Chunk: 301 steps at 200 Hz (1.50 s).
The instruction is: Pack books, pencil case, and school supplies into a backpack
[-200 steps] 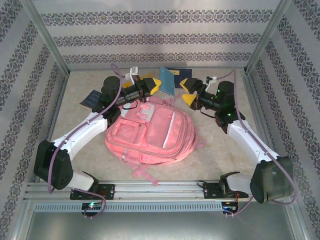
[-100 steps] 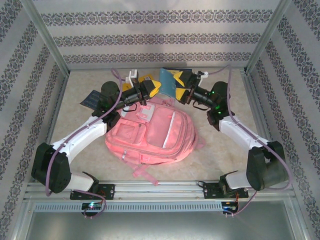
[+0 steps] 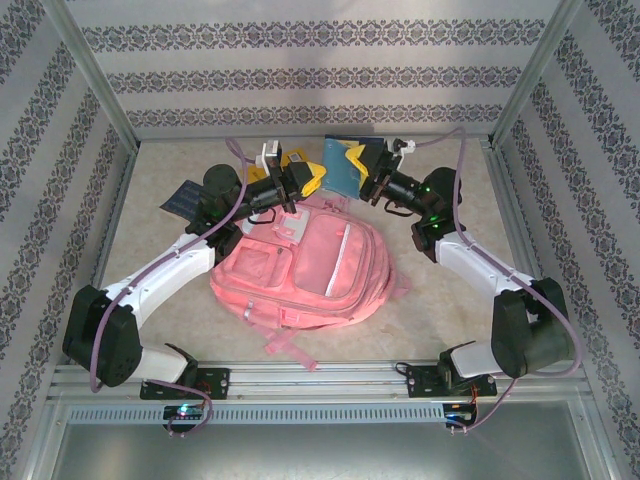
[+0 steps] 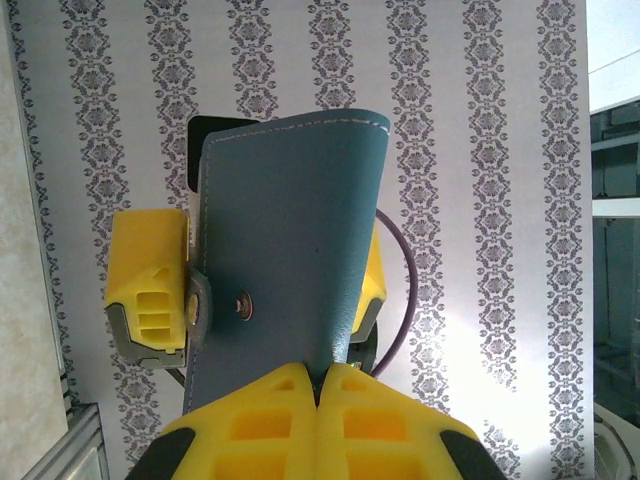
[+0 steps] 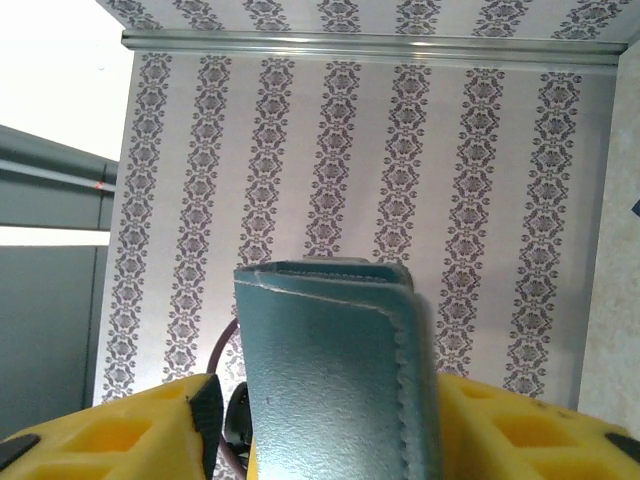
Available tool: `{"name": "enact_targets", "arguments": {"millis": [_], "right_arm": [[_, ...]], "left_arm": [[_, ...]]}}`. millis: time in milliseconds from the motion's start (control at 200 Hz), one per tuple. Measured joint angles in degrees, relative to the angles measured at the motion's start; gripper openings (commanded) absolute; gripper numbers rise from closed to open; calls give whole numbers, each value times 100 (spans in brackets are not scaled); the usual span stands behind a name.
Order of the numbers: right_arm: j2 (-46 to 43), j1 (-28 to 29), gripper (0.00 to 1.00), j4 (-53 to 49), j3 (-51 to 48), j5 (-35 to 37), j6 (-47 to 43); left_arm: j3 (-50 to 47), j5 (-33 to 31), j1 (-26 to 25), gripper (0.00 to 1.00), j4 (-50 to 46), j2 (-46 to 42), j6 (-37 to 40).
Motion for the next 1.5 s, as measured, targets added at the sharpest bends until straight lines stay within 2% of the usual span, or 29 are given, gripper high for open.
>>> {"name": "enact_targets", "arguments": {"millis": [175, 240, 305, 385, 470, 505, 570, 620, 849, 1054, 1239, 1504], "right_arm": [[-140, -2, 41, 52, -216, -83, 46], [-168, -2, 31, 57, -216, -98, 55], [-238, -2, 18, 28, -258, -118, 22], [-413, -15, 8, -39, -358, -96, -2], [-555, -46, 5, -122, -400, -103, -79], [-595, -50, 1, -181, -426, -116, -111], [-713, -92, 2, -455, -476, -122, -284], [-946, -160, 1, -973, -520, -90, -560], [-2776, -778, 0, -4852, -492, 863, -2837], [-3147, -828, 0, -7589, -487, 1755, -4253], [-3340, -828, 0, -8926, -605, 2420, -5010], [-3582, -828, 0, -9591, -835, 2872, -5506]], "left_arm": [[-33, 7, 0, 0, -17, -2, 0], [-61, 4, 0, 0, -17, -11, 0], [-68, 15, 0, 0, -44, -26, 20], [-68, 109, 0, 0, -133, -55, 42], [-48, 199, -2, 21, -345, -90, 203], [-20, 221, -4, 27, -507, -107, 317], [103, 262, -2, 39, -1060, -155, 647], [251, 286, -2, 42, -1556, -162, 929], [1178, 140, -33, 44, -4251, -133, 2844], [1812, -313, -527, 45, -5980, 511, 4295], [1954, -651, -931, 46, -6620, 1351, 5021], [2085, -905, -988, 43, -6732, 2107, 5473]]}}
